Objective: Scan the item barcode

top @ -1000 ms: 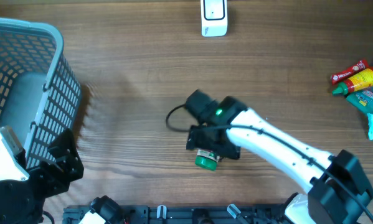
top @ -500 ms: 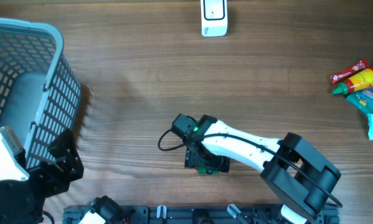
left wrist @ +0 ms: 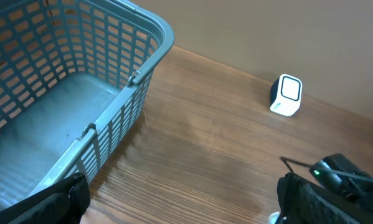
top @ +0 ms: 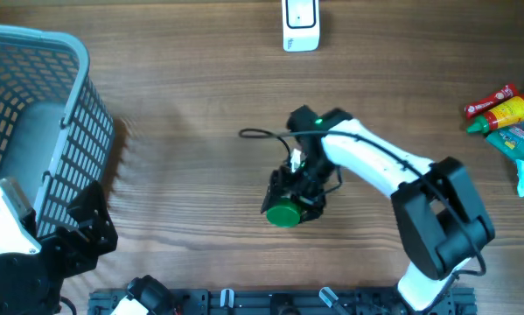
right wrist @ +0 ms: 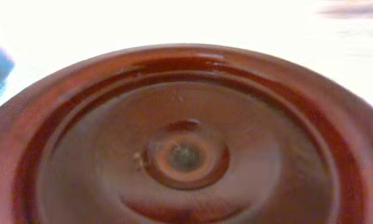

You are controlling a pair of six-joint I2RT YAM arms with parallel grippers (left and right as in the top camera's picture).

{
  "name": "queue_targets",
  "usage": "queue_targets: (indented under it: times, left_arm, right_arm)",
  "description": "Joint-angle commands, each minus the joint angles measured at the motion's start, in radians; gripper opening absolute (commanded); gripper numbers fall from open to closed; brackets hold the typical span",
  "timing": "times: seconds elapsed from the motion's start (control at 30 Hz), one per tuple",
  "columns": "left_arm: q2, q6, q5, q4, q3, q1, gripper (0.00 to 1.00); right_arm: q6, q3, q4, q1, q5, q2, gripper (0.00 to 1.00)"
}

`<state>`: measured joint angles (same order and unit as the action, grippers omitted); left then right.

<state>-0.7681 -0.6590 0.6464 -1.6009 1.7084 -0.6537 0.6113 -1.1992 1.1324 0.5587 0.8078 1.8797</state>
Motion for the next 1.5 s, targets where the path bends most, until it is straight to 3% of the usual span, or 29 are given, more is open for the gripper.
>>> queue_targets:
  times: [0.0, 0.2, 0.33, 0.5, 0.73, 0.87, 1.03, 1.17, 1.23, 1.33, 1.4, 1.47]
  left_arm:
    - [-0.004, 0.013, 0.017, 0.002, 0.006, 0.001, 1.0]
    - [-0.004, 0.012, 0.017, 0.002, 0.006, 0.001, 1.0]
    - [-0.004, 0.013, 0.017, 0.002, 0.006, 0.001, 1.0]
    - [-0.004, 0.012, 0.017, 0.002, 0.006, 0.001, 1.0]
    - [-0.004, 0.013, 0.017, 0.002, 0.006, 0.001, 1.0]
    - [-0.004, 0.012, 0.017, 0.002, 0.006, 0.001, 1.0]
    - [-0.004, 0.012, 0.017, 0.002, 0.006, 0.001, 1.0]
    - [-0.004, 0.012, 0.017, 0.002, 0.006, 0.001, 1.0]
    - [-0.004, 0.012, 0.017, 0.002, 0.006, 0.001, 1.0]
    - [-0.004, 0.012, 0.017, 0.002, 0.006, 0.001, 1.0]
    - [-0.004, 0.012, 0.017, 0.002, 0.006, 0.001, 1.0]
    - [-0.004, 0.012, 0.017, 0.002, 0.006, 0.001, 1.0]
  right_arm:
    - [-0.145, -0.014, 0.074, -0.054, 0.182, 0.005, 0.61]
    - [-0.278, -0.014, 0.256, -0.054, 0.196, 0.022, 0.66]
    - [-0.482, -0.012, 0.48, -0.056, 0.203, 0.172, 0.64]
    - [-0.489, -0.08, 0.48, -0.122, 0.213, 0.396, 0.65]
    - [-0.458, -0.153, 0.472, -0.227, 0.083, 0.421, 0.99]
    - [-0.291, -0.294, 0.48, -0.254, -0.217, 0.414, 0.99]
    - [-0.225, -0.565, 0.472, -0.29, -0.254, 0.284, 1.0]
    - [-0.13, -0.708, 0.457, -0.29, -0.563, 0.052, 1.0]
    - [-0.147, -0.71, 0.439, -0.289, -0.631, -0.088, 1.0]
    - [-0.459, -0.71, 0.401, -0.256, -0.618, -0.293, 1.0]
    - [-0.624, -0.706, 0.425, -0.217, -0.501, -0.347, 1.0]
    - [-0.67, -0.682, 0.436, -0.171, -0.516, -0.359, 1.0]
